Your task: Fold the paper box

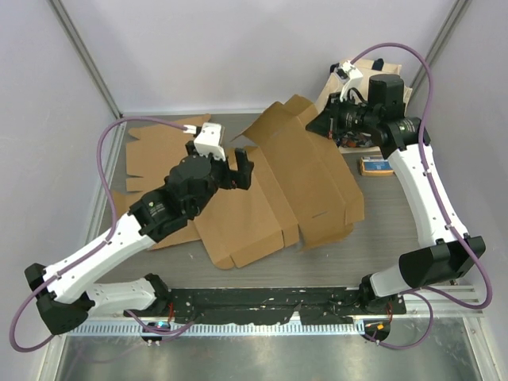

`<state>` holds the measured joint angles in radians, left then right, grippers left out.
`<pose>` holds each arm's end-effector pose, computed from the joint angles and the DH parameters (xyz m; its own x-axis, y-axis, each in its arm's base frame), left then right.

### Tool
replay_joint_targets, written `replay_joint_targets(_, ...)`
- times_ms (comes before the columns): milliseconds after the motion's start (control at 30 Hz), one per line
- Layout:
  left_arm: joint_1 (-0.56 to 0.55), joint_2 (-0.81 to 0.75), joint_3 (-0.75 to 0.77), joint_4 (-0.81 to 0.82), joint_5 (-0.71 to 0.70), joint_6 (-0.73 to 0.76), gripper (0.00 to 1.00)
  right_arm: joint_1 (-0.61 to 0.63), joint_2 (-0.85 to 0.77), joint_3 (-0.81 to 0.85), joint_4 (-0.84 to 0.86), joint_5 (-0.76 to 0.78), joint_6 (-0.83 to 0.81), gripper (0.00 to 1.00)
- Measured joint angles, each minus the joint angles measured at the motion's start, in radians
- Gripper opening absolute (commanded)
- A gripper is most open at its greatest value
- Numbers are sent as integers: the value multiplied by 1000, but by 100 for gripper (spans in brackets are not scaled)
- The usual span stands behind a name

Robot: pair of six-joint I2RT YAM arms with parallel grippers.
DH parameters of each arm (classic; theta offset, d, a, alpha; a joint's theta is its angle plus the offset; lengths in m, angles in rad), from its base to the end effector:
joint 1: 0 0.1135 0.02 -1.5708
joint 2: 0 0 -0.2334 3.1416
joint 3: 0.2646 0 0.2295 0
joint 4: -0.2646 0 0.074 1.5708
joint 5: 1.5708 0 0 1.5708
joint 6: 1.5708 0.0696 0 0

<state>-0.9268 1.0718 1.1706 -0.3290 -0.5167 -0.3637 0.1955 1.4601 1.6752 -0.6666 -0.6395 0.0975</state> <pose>0.1799 -0.1823 0.3693 -0.2726 -0.1520 -0.9500 0.3312 0.9123 -0.2410 0.3006 0.1019 0.3947 -0.4924 -0.0179 -0.8702 -0.6377 0.6878 0.3467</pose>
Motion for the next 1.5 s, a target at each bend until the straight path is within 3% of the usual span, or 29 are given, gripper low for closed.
replay_joint_targets(167,57,66,126,3,154,-10,93,0,1,10,-24,21,30,1)
replay_joint_targets(333,111,180,279,33,310,-51,75,4,1,9,-23,6,42,1)
replay_joint_targets(567,141,339,450,46,446,-72,86,58,-10,-34,-22,4,5,1)
replay_joint_targets(767,156,430,558,15,509,5,72,82,-10,-39,-23,-14,-20,1)
replay_joint_targets(1167,157,474,565,-19,529,242,46,98,-8,-10,-55,-44,-69,1)
replay_joint_targets(1333,157,482,565,-5,517,298,68,98,-6,1,-71,-55,-80,1)
replay_joint_targets(1500,157,473,552,3,472,294,79,98,7,16,-77,-55,-85,1)
